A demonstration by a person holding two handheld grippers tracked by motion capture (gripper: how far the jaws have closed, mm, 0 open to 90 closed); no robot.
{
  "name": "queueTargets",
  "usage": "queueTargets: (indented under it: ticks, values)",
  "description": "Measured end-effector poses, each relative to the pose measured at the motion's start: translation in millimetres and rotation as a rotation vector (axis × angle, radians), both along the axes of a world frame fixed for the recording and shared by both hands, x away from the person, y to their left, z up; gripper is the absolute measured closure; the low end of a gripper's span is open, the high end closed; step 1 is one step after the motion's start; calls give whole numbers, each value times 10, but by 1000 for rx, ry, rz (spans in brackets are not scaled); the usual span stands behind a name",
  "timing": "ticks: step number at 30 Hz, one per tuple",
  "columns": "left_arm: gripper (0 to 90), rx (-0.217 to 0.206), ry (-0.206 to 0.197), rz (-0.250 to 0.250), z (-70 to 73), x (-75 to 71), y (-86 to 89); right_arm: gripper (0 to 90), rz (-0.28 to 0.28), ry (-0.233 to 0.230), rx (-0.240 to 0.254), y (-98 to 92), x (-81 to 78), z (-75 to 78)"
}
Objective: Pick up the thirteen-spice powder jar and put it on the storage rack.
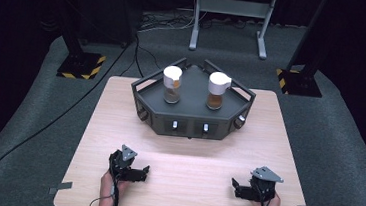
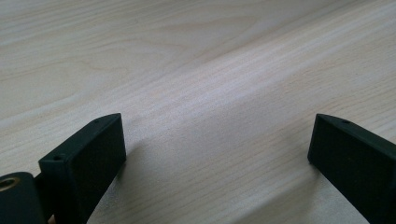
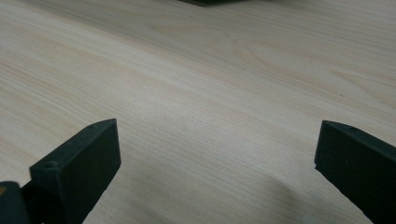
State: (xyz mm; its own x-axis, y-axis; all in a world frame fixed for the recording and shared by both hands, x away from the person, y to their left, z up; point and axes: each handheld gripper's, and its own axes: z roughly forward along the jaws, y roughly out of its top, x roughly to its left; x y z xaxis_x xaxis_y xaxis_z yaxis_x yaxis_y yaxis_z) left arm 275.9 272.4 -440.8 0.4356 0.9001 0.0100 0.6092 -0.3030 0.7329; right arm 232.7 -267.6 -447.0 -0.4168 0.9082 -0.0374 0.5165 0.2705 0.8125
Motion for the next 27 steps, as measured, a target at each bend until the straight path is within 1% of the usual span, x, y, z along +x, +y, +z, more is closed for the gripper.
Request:
queueTargets:
  ticks: [5,18,23,27]
  values:
    - [37,1,-1,1,-1,-3,-4,0,10,10,-31,48,19,18]
    - [37,2,-1,1,0,-5,-6,2,-8,8,-3,18,5,6]
    - [37,3,-4,1,-2,-8,-8,3,-9,10,-15,41,8,12]
    - [37,4,-5,2,-2,-12,-13,2,2,20,-23,45,29,22]
